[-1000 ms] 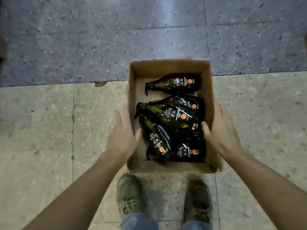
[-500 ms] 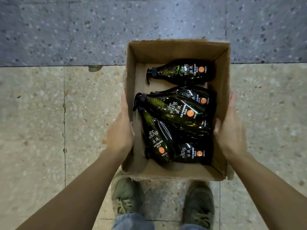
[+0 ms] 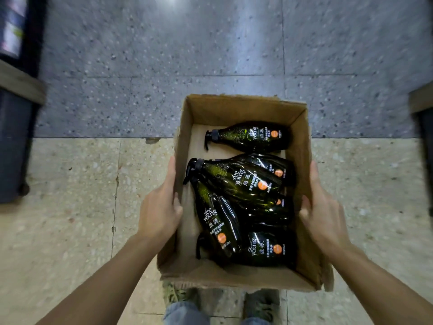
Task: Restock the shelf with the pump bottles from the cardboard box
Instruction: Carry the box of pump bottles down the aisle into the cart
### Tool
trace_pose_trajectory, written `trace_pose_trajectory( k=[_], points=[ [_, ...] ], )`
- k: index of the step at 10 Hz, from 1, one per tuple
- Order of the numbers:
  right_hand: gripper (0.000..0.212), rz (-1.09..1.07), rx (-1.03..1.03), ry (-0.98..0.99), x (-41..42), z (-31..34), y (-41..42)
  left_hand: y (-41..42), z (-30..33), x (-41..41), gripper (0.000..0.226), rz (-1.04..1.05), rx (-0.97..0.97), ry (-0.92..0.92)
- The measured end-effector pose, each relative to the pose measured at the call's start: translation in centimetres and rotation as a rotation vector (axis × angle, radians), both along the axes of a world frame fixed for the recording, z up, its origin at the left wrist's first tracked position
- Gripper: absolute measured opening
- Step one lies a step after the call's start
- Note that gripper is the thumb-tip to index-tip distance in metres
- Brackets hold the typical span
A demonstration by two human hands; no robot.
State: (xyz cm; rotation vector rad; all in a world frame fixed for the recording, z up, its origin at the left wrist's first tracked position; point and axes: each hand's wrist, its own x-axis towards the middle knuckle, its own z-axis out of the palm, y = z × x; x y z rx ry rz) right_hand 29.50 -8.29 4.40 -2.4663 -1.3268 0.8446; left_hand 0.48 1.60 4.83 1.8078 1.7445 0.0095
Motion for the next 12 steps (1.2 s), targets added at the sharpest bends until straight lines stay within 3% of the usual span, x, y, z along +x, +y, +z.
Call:
trace_pose_trajectory(
  k=[4,7,8,10,12],
  points=[
    [0.104,0.030,0.206,-0.066,10.4,43.4,13.0,12.5,43.5,9.3,0.091,-0.042,0.274,0.016],
    [0.103,0.095,0.393,-0.210,16.9,70.5,24.0,24.5,71.9,15.2,0.092,-0.108,0.476,-0.077],
    [0.103,0.111,0.401,-0.250,18.1,75.8,28.4,28.5,76.8,16.3,0.091,-0.103,0.508,-0.084],
    [0.109,0.006,0.349,-0.274,20.0,79.3,37.4,38.6,80.8,18.1,0.089,-0.131,0.474,-0.151],
    [0.089,-0.033,0.232,-0.200,22.1,79.8,48.0,49.3,82.3,21.6,0.079,-0.188,0.417,-0.181]
  ],
)
